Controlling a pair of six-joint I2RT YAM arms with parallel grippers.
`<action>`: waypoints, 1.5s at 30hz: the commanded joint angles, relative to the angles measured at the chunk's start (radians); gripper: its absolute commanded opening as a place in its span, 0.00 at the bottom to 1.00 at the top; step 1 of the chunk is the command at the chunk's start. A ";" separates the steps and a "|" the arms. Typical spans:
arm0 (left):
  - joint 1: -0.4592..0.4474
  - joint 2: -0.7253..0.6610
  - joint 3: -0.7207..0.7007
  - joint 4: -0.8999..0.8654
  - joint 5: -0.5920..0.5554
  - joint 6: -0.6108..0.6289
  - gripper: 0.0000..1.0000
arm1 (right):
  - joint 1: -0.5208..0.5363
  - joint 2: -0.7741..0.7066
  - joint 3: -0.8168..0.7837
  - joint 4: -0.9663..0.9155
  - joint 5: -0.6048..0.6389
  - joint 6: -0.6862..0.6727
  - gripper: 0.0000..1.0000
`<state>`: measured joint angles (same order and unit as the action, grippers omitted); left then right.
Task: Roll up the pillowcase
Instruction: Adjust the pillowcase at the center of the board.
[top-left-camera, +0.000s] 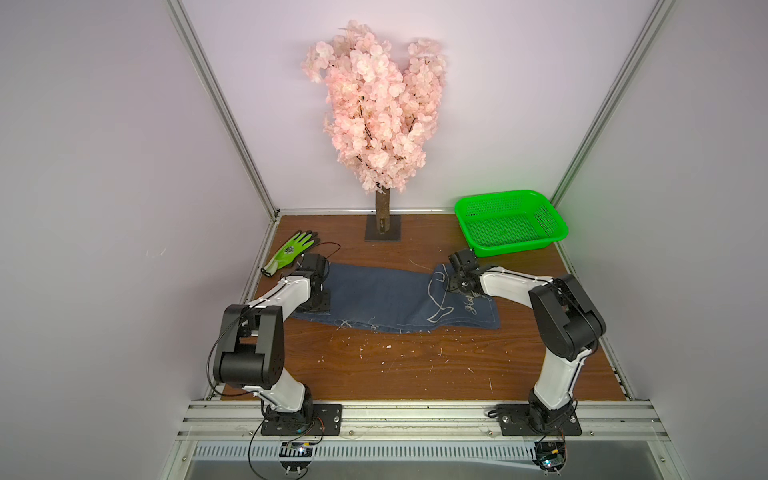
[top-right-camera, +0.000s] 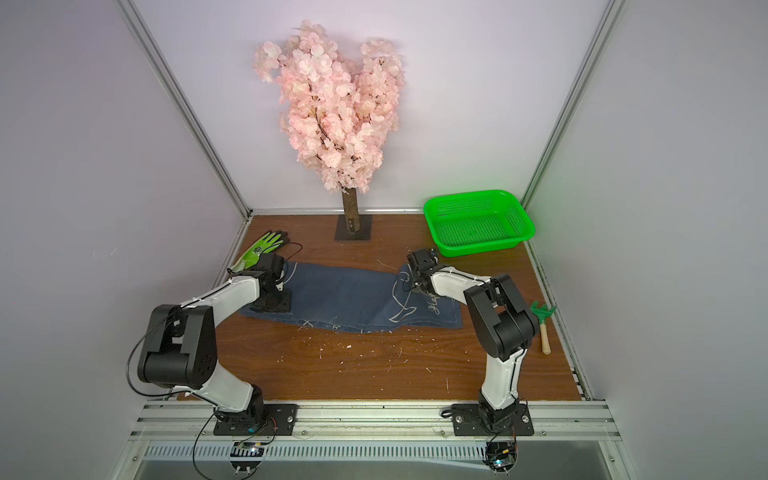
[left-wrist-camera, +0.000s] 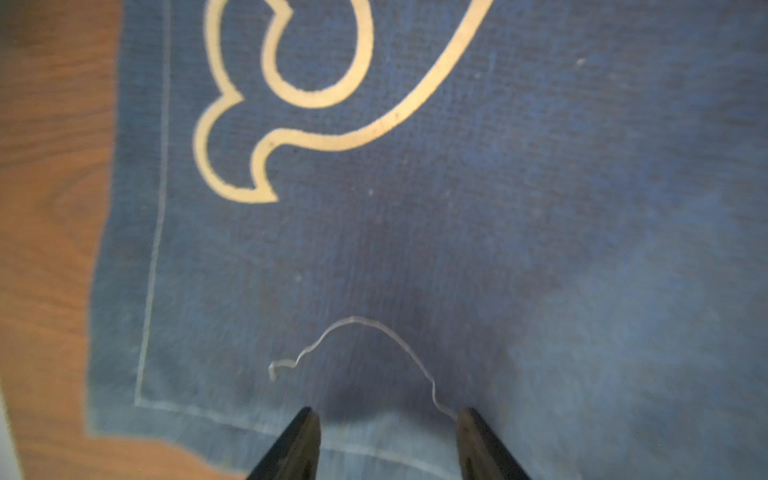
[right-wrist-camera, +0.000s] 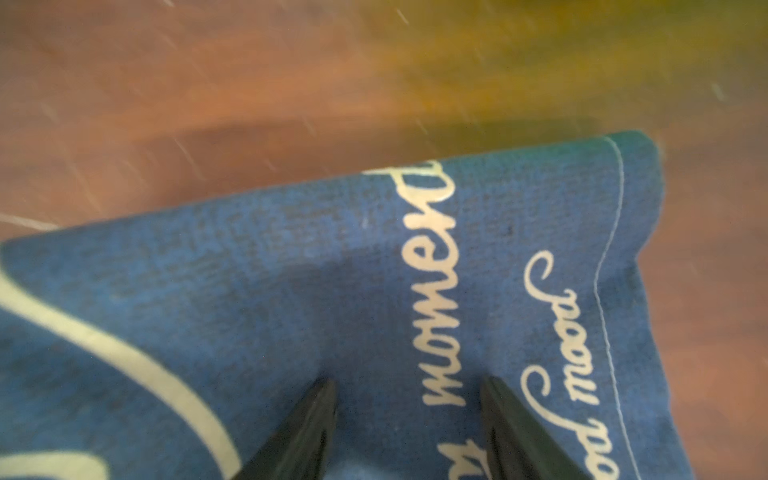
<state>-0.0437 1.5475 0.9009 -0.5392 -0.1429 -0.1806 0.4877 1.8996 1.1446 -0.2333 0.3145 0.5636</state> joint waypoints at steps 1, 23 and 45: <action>-0.010 -0.111 0.043 -0.046 -0.007 -0.020 0.58 | 0.006 0.111 0.068 -0.013 -0.038 -0.103 0.61; -0.260 0.050 -0.104 0.057 0.132 -0.109 0.53 | 0.005 0.491 0.644 -0.008 -0.092 -0.418 0.67; -0.687 0.069 -0.051 0.019 0.360 -0.493 0.53 | -0.034 0.769 1.157 -0.150 -0.028 -0.556 0.71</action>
<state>-0.7074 1.5826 0.8585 -0.4667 0.1059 -0.6216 0.4679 2.6358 2.2749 -0.3000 0.2554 0.0399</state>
